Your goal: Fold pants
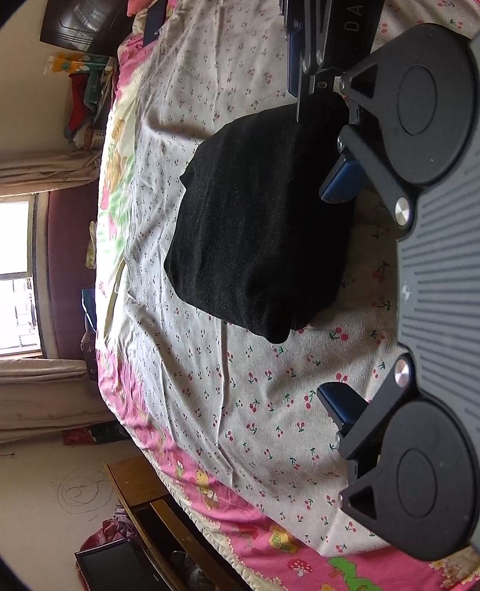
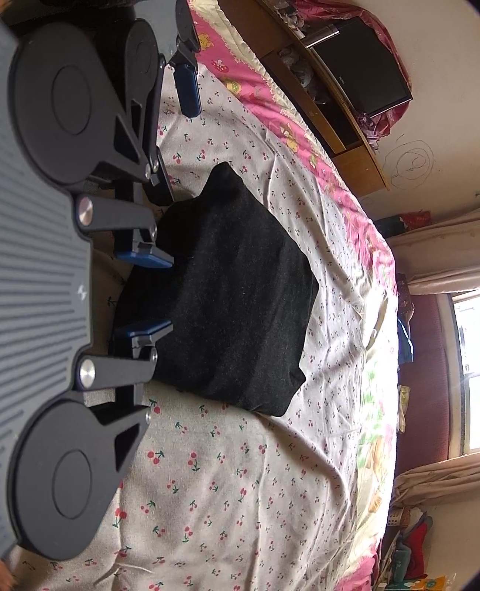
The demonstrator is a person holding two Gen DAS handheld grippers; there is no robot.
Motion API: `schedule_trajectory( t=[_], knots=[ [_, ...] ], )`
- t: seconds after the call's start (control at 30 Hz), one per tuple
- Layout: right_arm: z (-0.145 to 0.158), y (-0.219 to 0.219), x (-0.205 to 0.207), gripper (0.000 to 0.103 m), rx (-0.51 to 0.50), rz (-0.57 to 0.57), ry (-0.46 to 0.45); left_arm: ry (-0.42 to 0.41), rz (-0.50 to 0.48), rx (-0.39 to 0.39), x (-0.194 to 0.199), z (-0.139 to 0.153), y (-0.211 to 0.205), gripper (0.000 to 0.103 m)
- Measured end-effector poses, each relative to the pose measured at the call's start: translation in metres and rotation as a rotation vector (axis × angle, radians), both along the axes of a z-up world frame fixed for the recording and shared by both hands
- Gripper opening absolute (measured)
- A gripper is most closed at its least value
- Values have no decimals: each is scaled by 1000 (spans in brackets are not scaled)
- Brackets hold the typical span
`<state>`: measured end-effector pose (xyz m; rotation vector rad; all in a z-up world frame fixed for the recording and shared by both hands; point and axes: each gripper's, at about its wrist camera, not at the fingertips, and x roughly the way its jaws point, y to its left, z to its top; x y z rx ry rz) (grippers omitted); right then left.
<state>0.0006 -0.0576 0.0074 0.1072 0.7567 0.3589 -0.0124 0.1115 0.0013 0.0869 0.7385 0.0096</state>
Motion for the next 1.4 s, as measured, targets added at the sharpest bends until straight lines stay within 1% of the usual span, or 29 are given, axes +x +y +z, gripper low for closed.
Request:
schedule_trajectory(
  t=[0.1, 0.9, 1.4],
  knots=[
    [1, 1, -3, 32, 0, 6, -6, 7, -2, 13, -3, -2, -1, 103],
    [-3, 4, -17, 32, -2, 25, 2, 21, 34, 37, -20, -2, 0, 103],
    [-6, 2, -17, 32, -1, 29, 17, 37, 35, 56, -20, -5, -4, 103]
  ],
)
